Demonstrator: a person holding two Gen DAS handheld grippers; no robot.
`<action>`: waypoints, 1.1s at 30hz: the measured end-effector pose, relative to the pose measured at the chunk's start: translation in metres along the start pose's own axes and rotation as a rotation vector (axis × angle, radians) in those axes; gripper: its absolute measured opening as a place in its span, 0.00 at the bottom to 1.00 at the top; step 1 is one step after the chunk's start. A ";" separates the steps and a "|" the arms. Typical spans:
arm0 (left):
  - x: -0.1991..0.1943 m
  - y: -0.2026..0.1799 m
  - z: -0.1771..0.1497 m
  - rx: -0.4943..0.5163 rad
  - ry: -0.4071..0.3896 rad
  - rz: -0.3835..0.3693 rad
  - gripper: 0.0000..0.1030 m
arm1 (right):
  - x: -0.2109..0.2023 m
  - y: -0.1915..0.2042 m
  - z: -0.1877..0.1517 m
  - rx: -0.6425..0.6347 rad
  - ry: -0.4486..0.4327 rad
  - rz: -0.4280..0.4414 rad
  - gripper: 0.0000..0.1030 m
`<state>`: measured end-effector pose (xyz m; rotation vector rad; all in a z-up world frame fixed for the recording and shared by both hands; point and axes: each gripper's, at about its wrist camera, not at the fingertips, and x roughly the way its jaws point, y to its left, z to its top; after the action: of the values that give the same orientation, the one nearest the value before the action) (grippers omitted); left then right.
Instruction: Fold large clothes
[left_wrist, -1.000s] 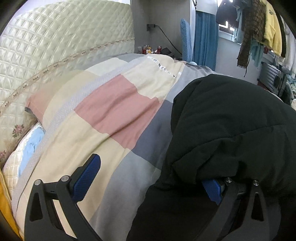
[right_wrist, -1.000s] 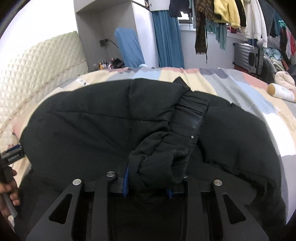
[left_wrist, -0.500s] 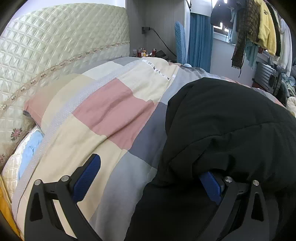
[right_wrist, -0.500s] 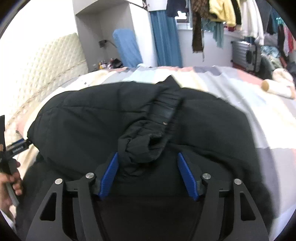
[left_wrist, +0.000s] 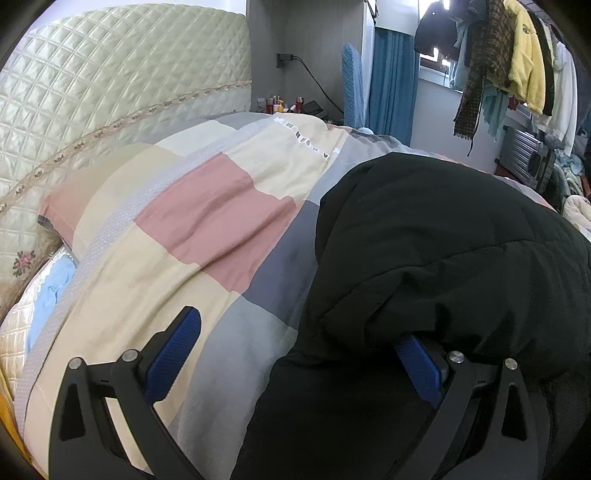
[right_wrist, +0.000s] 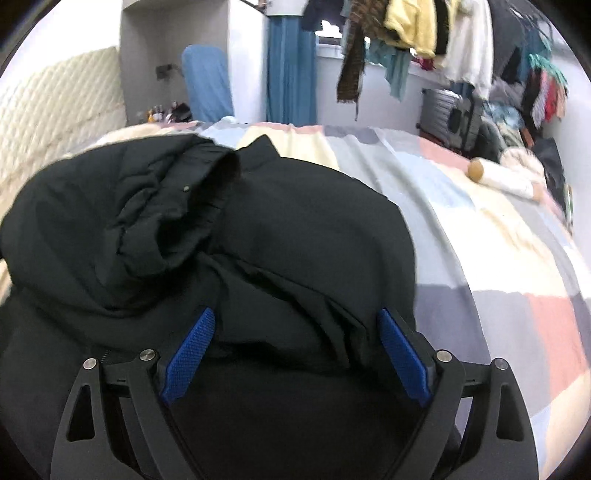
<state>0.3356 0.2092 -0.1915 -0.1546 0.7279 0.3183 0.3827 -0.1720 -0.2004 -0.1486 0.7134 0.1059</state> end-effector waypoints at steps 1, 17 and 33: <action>0.000 0.000 0.000 -0.001 -0.001 -0.003 0.97 | 0.001 0.002 0.001 -0.014 -0.014 -0.001 0.81; -0.004 0.000 0.000 -0.010 -0.011 -0.043 0.97 | 0.026 -0.020 0.003 0.054 0.012 -0.067 0.41; -0.143 -0.009 0.003 0.023 -0.076 -0.194 0.97 | -0.143 -0.037 0.017 0.203 -0.117 0.097 0.45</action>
<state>0.2401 0.1688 -0.0922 -0.1885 0.6360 0.1302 0.2915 -0.2117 -0.0904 0.0864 0.6102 0.1332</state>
